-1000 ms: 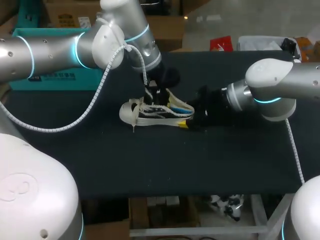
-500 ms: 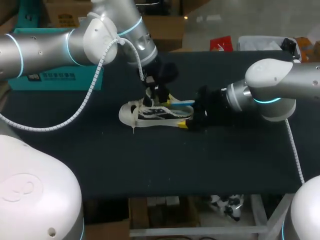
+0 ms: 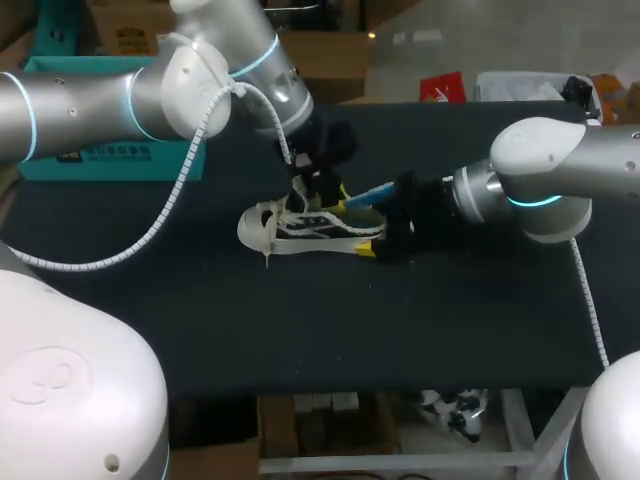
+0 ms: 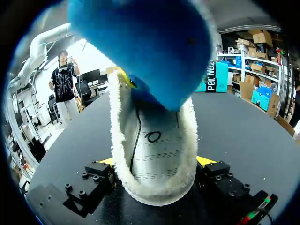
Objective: Open the shoe tongue, take the insole out of the shoe, put the insole back into the shoe, and pack the shoe into the shoebox
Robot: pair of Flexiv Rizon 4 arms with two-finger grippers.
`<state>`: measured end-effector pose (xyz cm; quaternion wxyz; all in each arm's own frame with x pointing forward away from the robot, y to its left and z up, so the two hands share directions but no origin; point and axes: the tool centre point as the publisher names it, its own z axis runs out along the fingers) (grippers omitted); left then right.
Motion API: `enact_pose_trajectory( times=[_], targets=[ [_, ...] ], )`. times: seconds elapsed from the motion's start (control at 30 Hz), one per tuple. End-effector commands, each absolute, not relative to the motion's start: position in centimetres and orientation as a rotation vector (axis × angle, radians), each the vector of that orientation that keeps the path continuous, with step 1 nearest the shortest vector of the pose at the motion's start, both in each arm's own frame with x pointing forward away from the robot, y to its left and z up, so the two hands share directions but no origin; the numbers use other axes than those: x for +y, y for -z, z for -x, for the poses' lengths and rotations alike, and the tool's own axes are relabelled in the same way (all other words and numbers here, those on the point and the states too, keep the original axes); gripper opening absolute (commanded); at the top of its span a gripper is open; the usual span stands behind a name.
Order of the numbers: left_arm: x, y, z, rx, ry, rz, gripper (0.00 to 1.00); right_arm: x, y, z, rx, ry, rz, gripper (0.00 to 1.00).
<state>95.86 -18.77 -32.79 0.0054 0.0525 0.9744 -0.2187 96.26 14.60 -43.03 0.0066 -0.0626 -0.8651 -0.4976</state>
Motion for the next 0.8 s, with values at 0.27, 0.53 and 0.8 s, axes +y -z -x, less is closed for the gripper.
enact_pose_trajectory(
  times=[0.27, 0.53, 0.8],
  targets=[
    [-17.9, 32.3, -95.1, 3.014, 0.695, -0.088, 0.85, 14.7, 43.8, -96.2, -2.704, 1.56, 0.195, 0.0],
    [-18.1, 31.5, -92.8, 2.942, 0.702, -0.065, 0.66, 14.7, 43.8, -96.2, -2.704, 1.56, 0.195, 0.0],
    [-19.8, 32.2, -92.1, 2.857, 0.688, 0.015, 0.57, 14.7, 43.8, -96.2, -2.704, 1.56, 0.195, 0.0]
  ],
)
